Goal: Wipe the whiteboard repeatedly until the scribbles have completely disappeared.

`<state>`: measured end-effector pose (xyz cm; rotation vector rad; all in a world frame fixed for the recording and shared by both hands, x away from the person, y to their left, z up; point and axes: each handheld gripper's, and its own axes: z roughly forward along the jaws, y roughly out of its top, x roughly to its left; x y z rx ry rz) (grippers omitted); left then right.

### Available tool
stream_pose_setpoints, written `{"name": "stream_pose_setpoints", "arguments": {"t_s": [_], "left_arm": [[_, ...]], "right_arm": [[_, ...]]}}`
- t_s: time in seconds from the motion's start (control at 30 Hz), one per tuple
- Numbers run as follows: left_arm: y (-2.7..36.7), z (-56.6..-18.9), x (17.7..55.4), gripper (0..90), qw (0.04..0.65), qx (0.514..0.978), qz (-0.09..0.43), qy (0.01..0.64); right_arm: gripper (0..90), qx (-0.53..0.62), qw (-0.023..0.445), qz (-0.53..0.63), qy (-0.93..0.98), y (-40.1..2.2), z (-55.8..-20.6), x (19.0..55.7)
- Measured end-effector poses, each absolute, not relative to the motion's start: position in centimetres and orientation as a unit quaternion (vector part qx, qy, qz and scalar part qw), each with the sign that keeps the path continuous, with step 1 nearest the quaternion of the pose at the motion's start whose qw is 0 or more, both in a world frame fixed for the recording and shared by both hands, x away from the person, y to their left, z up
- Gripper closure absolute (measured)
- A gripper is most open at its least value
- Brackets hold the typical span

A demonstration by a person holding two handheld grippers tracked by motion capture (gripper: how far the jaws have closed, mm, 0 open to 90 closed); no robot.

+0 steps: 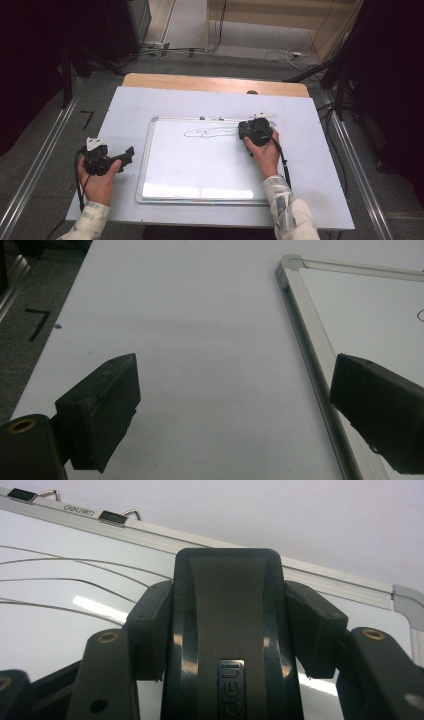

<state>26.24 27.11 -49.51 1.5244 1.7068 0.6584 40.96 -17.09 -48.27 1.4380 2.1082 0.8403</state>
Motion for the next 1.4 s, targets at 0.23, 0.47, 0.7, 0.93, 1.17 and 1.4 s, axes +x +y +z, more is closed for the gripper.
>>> {"name": "stream_pose_setpoints", "arguments": {"t_s": [0.23,0.47,0.7,0.93,1.17,1.4], "left_arm": [[27.1,-49.5,26.2,6.7,0.372,0.594,0.257,0.665],[27.1,-49.4,26.2,6.7,0.374,0.593,0.257,0.665],[27.1,-49.5,26.2,6.7,0.374,0.593,0.257,0.665],[27.1,-49.4,26.2,6.7,0.375,0.593,0.257,0.665],[27.0,-49.4,26.2,6.7,0.375,0.594,0.257,0.664],[27.1,-49.4,26.2,6.7,0.375,0.593,0.256,0.665]], "right_arm": [[39.1,0.516,0.225,0.309,0.767,-16.5,-48.4,40.9],[39.2,0.504,0.227,0.306,0.775,-15.5,-48.4,40.9],[39.2,0.494,0.224,0.306,0.782,-14.1,-48.4,41.1],[39.2,0.488,0.222,0.310,0.785,-13.4,-48.4,41.1],[39.2,0.482,0.222,0.311,0.789,-12.6,-48.5,41.1],[39.1,0.476,0.220,0.311,0.793,-11.6,-48.5,41.2]]}}
